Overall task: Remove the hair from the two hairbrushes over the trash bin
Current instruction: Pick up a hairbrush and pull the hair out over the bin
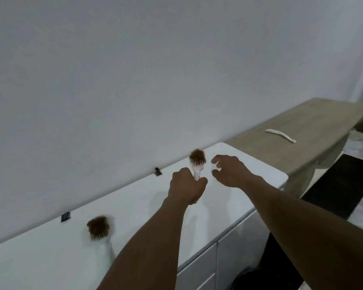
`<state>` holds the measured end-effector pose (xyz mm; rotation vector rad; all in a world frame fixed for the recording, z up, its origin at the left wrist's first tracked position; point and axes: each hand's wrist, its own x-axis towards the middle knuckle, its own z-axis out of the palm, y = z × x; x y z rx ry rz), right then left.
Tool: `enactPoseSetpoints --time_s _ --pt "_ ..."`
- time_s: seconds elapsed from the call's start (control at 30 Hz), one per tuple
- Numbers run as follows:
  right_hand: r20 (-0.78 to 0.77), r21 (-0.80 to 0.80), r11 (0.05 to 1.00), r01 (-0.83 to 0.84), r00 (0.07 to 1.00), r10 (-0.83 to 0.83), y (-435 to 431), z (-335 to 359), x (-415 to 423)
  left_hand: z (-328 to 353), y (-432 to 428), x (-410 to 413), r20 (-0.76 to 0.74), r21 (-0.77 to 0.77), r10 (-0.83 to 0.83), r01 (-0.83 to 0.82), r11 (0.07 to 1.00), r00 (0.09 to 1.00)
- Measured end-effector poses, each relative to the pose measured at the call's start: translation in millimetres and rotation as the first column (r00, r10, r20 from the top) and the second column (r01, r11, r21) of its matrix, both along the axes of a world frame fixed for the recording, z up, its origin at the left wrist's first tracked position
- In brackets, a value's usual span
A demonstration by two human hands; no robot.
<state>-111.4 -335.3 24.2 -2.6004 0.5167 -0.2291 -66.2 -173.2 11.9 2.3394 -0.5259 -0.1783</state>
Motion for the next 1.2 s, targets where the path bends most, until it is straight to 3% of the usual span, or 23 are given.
enactPoseSetpoints --time_s 0.4,0.77,1.03,1.2 --pt "0.187 -0.062 0.991 0.121 0.977 -0.107 0.4 -89.4 -167.8 -86.6 -4.0 -151.5 0.254 -0.04 -0.131 0.146 0.989 0.958" --pt "0.263 -0.022 0.984 0.176 0.951 -0.164 21.6 -120.1 -303.6 -120.8 20.0 -273.7 0.25 0.01 -0.218 0.223 0.975 0.943" --pt "0.191 0.202 0.956 0.212 0.949 -0.25 -0.8 -193.8 -320.0 -193.9 -9.1 -282.5 0.151 0.053 -0.229 0.224 0.973 0.962" --pt "0.089 0.414 0.856 0.31 0.922 -0.378 -26.1 -269.2 -308.7 -264.8 -34.0 -272.5 0.07 0.095 -0.248 0.241 0.966 0.966"
